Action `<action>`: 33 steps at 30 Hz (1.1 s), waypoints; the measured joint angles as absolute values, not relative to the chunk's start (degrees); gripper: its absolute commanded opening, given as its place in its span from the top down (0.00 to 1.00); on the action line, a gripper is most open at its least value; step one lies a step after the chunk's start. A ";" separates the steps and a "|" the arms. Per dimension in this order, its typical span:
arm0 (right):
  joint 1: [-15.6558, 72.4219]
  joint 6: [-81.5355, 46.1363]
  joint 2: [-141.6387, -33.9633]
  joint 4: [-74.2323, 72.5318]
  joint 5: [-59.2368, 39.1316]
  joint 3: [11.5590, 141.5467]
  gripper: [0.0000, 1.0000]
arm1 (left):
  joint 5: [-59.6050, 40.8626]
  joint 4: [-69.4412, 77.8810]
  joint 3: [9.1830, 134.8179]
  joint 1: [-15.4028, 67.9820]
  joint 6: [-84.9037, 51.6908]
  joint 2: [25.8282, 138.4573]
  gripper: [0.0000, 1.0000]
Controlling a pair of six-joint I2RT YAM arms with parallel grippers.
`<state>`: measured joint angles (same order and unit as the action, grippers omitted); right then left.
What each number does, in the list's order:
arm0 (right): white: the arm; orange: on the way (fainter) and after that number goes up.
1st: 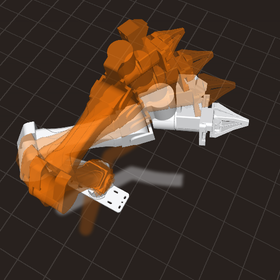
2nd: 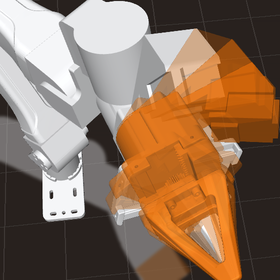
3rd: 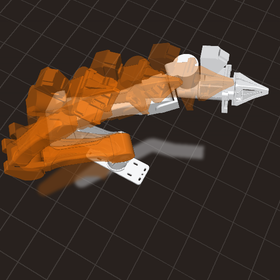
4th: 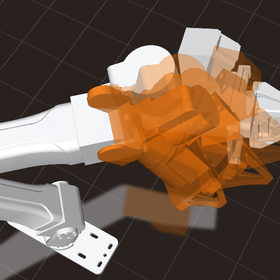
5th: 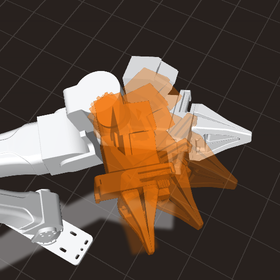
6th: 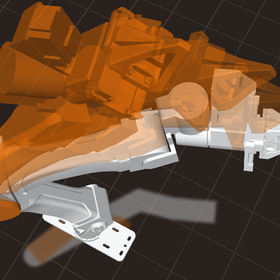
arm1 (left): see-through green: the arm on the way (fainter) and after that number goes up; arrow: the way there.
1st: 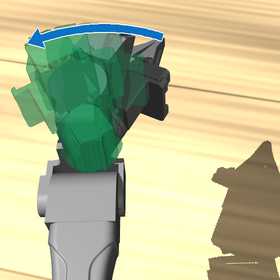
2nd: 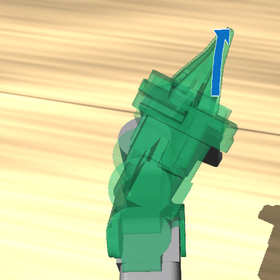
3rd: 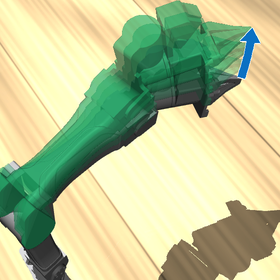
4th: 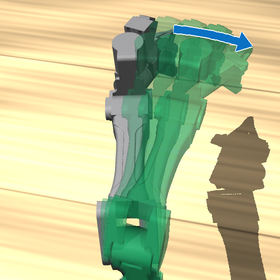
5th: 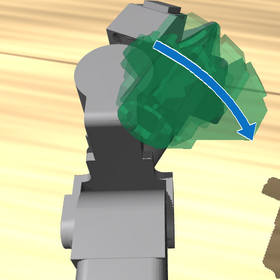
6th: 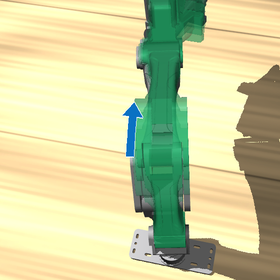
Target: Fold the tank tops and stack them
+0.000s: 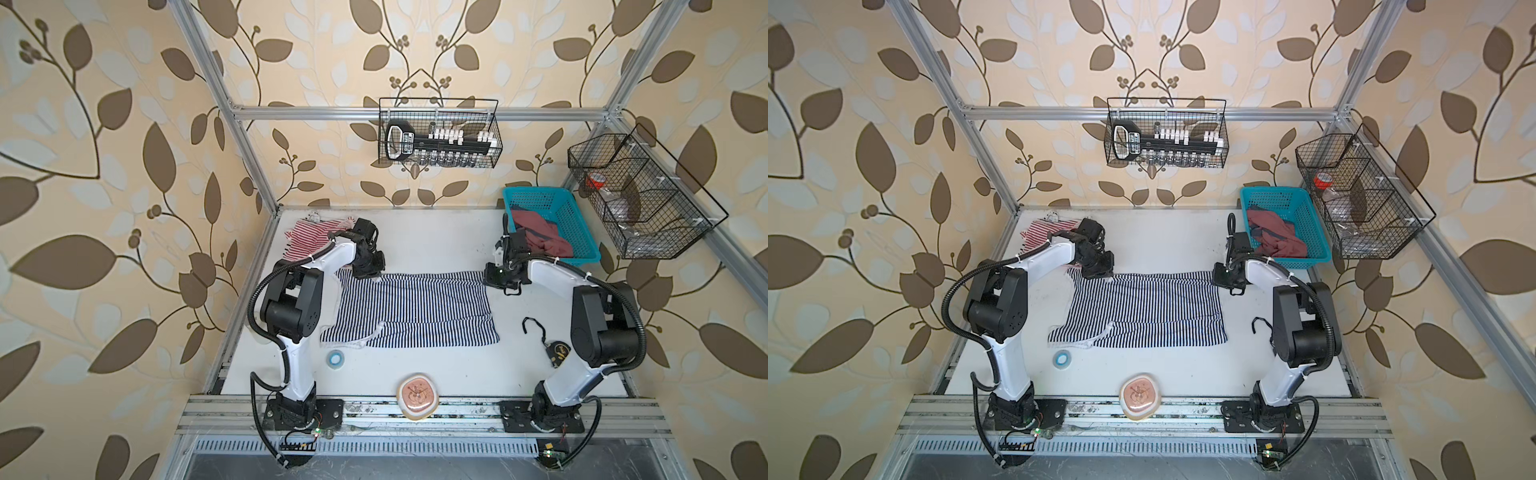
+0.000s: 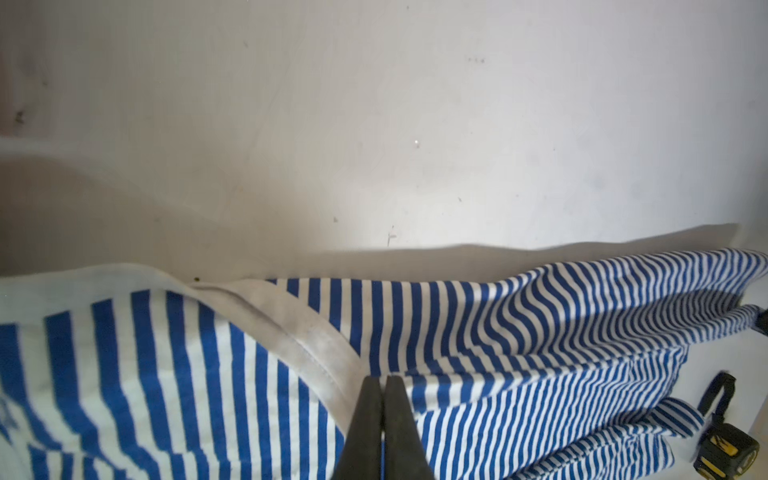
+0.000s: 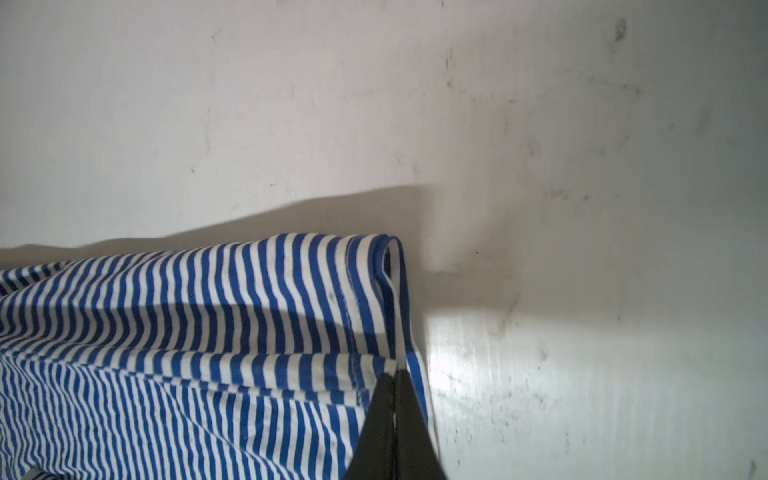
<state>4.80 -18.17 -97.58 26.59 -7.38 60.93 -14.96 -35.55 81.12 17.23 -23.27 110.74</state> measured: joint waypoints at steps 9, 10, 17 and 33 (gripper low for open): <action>6.46 -18.79 -93.56 26.30 -5.93 57.08 1.00 | -14.79 -34.37 74.50 17.34 -24.60 106.26 1.00; 6.61 -18.85 -93.32 26.37 -5.76 56.60 1.00 | -14.79 -34.35 74.00 17.34 -24.62 105.58 1.00; 6.74 -19.05 -91.20 27.62 -4.38 54.50 1.00 | -14.76 -34.39 72.12 18.65 -24.62 104.01 1.00; 6.74 -19.55 -90.39 29.47 -3.14 50.33 0.85 | -13.02 -36.84 67.83 19.84 -25.96 100.68 0.63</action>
